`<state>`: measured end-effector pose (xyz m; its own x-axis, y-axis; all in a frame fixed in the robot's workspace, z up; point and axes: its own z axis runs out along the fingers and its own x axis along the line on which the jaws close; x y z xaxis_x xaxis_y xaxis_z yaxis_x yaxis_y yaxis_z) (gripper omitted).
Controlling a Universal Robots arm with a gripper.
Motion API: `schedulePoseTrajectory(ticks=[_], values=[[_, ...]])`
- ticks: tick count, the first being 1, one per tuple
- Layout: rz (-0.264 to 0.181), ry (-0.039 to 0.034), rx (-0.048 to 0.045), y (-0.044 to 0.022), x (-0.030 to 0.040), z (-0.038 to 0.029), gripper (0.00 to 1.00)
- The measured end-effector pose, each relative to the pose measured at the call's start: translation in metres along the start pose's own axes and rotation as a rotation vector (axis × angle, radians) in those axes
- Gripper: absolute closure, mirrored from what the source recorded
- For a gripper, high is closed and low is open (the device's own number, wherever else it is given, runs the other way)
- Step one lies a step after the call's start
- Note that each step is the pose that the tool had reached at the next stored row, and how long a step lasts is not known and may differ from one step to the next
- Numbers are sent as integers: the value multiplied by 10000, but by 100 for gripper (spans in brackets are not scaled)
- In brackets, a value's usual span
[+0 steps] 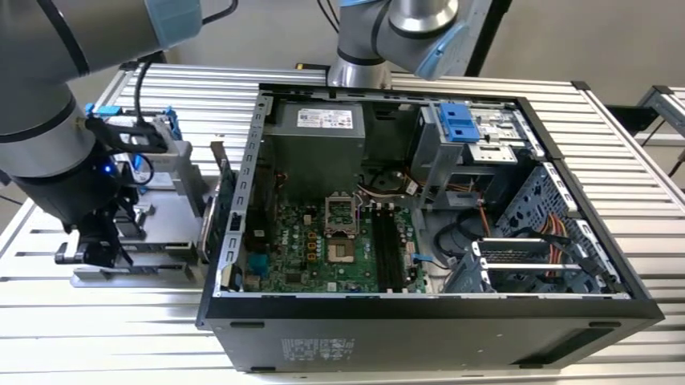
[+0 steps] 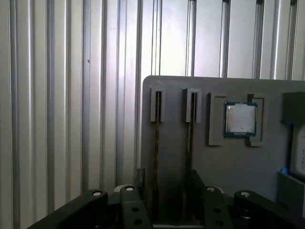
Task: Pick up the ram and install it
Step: 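Pick up the ram and move it above insertion slot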
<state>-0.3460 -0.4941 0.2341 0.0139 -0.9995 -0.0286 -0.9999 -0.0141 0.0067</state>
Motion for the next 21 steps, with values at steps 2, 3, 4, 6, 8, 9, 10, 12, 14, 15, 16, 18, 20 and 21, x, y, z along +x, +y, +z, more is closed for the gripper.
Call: schedulePoseTrajectory(ticks=[2, 3, 4, 6, 8, 9, 10, 12, 14, 15, 16, 18, 20, 21], values=[[8, 3, -1, 0, 3, 21, 0], [8, 4, 0, 0, 4, 32, 0], [8, 5, -1, 0, 5, 43, 0], [8, 5, -1, 0, 6, 66, 0], [8, 4, -1, 0, 7, 86, 0], [7, 4, 0, 0, 7, 94, 0], [7, 4, -1, 1, 7, 102, 0], [8, 4, 0, 1, 7, 119, 0], [8, 5, -1, 4, 8, 137, 0], [9, 5, -1, 7, 8, 145, 0], [9, 5, -1, 9, 9, 155, 0], [8, 4, -1, 13, 9, 173, 0], [8, 4, 0, 16, 9, 191, 0], [8, 4, 0, 17, 9, 200, 0]])
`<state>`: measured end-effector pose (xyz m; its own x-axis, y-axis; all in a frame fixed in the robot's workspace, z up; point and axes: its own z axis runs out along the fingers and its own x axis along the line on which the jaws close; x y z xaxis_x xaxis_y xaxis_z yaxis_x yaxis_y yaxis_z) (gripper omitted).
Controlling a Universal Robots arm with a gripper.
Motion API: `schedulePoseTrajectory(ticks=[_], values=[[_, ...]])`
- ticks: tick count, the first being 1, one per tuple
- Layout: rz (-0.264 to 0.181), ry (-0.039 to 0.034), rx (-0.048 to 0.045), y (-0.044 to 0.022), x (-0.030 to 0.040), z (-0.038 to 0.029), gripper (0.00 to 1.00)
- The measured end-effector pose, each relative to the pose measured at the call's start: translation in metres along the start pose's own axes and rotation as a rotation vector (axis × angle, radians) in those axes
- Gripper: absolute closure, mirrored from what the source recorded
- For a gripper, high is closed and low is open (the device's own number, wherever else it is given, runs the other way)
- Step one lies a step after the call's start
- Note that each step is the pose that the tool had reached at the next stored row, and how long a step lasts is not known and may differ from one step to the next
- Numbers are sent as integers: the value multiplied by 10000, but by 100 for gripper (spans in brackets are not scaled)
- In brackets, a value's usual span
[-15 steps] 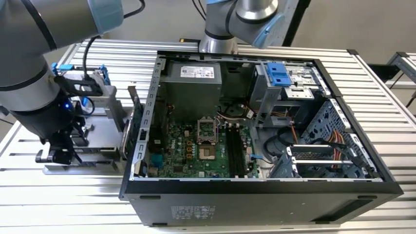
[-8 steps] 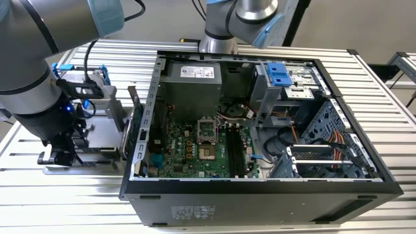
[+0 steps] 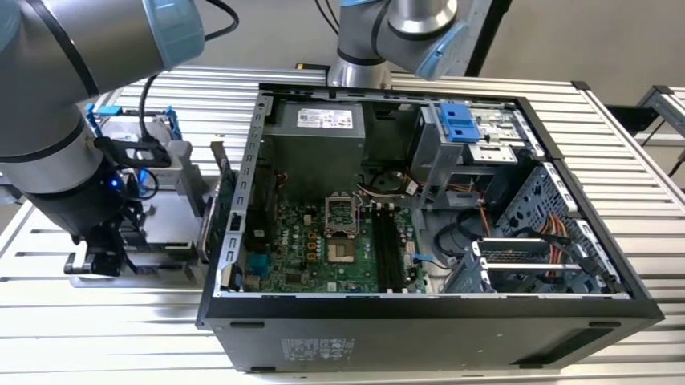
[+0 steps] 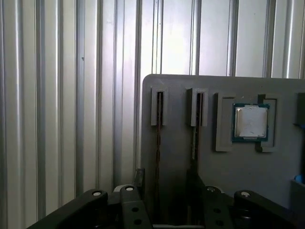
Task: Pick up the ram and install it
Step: 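Pick up the ram and move it above insertion slot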
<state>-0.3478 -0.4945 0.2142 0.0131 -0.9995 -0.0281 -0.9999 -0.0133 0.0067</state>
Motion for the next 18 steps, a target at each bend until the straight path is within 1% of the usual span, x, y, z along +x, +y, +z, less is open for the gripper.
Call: schedulePoseTrajectory(ticks=[11, 18], values=[[1, 1, -2, 7, 5, 94, 0], [1, 0, 0, 7, 27, 153, 0]])
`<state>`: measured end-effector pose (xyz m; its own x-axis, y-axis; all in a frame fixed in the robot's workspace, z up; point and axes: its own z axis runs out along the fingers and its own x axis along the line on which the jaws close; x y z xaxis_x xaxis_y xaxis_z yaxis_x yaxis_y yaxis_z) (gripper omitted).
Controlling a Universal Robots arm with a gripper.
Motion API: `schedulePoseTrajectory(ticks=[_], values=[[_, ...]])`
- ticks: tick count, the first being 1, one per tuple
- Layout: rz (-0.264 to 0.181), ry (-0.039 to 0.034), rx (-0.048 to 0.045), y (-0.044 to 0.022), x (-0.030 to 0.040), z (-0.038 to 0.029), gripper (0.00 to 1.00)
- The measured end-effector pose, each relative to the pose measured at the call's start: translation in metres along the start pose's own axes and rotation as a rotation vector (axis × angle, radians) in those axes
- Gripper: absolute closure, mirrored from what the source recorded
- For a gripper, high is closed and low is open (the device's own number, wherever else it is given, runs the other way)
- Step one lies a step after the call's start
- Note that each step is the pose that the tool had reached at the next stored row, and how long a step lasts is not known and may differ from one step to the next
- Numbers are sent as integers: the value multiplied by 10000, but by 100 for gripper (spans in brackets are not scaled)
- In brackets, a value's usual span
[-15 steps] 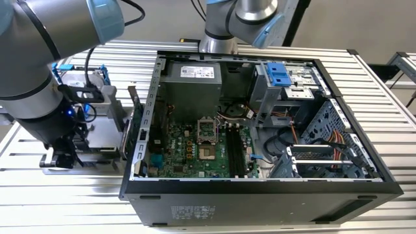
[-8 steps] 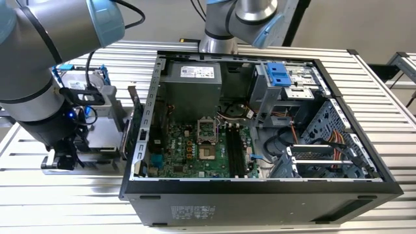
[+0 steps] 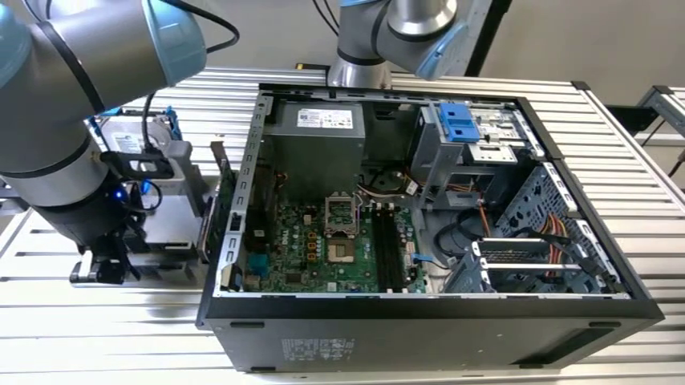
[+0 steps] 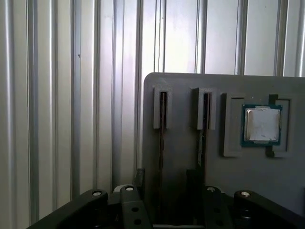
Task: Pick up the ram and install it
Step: 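Pick up the ram and move it above insertion slot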
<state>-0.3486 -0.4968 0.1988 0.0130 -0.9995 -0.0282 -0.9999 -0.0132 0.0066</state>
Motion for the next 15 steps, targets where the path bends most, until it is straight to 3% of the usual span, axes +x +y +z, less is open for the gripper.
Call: schedulePoseTrajectory(ticks=[8, 15], values=[[-1, 2, -4, 2, 16, 56, 0], [0, 6, -3, 2, 15, 60, 0]])
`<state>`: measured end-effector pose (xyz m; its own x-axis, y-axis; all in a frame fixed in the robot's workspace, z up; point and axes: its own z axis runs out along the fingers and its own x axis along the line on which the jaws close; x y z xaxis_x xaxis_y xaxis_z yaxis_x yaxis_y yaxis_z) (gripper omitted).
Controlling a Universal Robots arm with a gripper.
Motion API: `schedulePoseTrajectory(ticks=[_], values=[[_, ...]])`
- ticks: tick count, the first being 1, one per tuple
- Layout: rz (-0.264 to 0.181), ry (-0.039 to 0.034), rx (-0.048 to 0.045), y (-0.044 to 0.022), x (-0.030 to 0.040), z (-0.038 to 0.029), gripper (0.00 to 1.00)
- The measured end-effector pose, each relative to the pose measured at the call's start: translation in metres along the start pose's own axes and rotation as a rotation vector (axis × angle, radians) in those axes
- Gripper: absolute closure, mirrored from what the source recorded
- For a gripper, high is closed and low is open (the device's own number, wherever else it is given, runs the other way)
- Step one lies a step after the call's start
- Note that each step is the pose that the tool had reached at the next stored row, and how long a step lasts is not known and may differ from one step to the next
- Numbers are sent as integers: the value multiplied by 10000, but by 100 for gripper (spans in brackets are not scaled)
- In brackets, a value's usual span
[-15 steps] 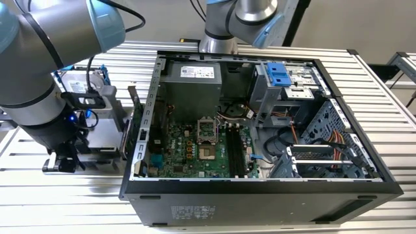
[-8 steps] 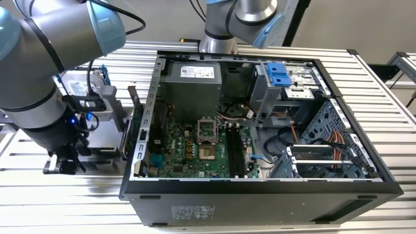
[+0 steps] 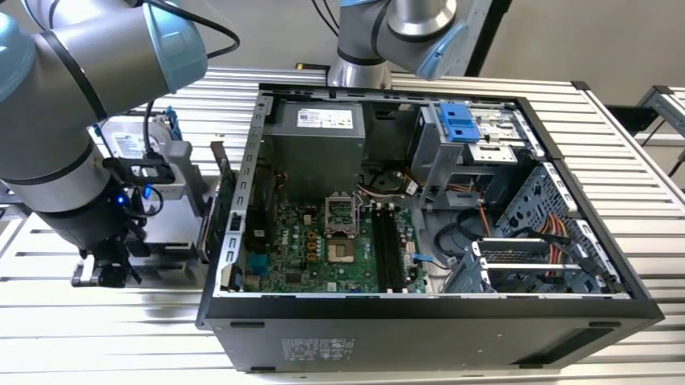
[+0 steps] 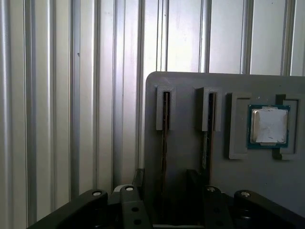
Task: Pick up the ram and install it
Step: 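Pick up the ram and move it above insertion slot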
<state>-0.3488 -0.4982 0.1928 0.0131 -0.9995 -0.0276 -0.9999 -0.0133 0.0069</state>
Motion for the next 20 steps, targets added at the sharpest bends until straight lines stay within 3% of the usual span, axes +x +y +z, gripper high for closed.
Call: schedulePoseTrajectory(ticks=[2, 3, 20], values=[[0, 0, 0, 0, 0, 0, 0], [0, 0, 0, 0, 0, 0, 100], [0, 0, 0, 0, 0, 2, 100]])
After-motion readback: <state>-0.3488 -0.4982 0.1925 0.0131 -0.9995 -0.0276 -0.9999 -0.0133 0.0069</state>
